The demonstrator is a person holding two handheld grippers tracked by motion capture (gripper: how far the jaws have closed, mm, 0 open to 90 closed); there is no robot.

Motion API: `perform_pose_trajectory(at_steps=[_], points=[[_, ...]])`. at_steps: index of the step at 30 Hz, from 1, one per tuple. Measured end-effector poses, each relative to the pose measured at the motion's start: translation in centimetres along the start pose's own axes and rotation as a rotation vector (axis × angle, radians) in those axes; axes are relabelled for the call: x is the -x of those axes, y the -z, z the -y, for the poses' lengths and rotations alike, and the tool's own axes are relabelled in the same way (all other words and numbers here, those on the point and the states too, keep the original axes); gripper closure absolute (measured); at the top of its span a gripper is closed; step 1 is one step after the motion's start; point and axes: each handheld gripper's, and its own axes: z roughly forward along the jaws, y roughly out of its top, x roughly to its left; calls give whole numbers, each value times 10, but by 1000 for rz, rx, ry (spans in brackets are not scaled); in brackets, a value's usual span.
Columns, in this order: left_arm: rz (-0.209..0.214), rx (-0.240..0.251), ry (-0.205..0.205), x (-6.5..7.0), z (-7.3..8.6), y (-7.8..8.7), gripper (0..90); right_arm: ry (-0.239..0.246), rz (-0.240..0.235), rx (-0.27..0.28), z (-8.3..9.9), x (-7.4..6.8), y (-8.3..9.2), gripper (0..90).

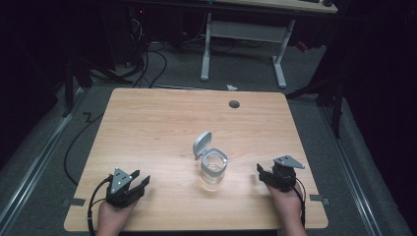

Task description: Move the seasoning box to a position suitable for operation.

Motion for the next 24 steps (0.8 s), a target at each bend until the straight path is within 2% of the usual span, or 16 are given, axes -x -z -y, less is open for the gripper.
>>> perform_pose_trajectory(at_steps=[2, 3, 4, 6, 7, 8, 11, 14, 15, 16, 17, 18, 19, 20, 21, 24], points=[[2, 2, -4, 1, 0, -1, 529, 12, 19, 7, 2, -3, 2, 335], [6, -1, -6, 2, 1, -2, 528, 28, -7, 9, 4, -5, 4, 384], [6, -1, -6, 2, 1, -2, 528, 24, -26, 16, 4, -5, 5, 407], [11, -7, -6, 3, 1, -3, 524, 23, -42, 23, 3, -6, 7, 411], [14, -11, -6, 2, 1, -3, 524, 4, -81, 47, 2, -8, 10, 431], [14, -11, -6, 2, 1, -3, 523, 4, -81, 47, 2, -8, 10, 431], [14, -6, -1, -1, -1, -2, 512, -29, -156, 94, 1, -9, 13, 467], [1, 0, -8, -4, -2, 1, 481, -31, -175, 107, -2, -12, 13, 481], [-8, 8, -10, -5, -3, 4, 481, -32, -182, 112, -3, -14, 12, 528], [-17, 14, -12, -7, -4, 7, 481, -14, -199, 131, -7, -20, 11, 618], [-25, 18, -4, -9, -5, 10, 481, -14, -199, 131, -7, -20, 11, 618], [-34, 24, -3, -11, -6, 13, 486, -10, -215, 130, -9, -23, 10, 667], [-44, 29, 5, -13, -7, 16, 498, 16, -231, 138, -12, -30, 6, 759], [-51, 32, 7, -15, -7, 18, 498, 16, -231, 138, -12, -30, 6, 759], [-60, 37, 4, -16, -7, 21, 511, 40, -240, 141, -15, -37, 3, 874], [-79, 46, 4, -18, -8, 27, 522, 66, -254, 143, -18, -44, -3, 900]])
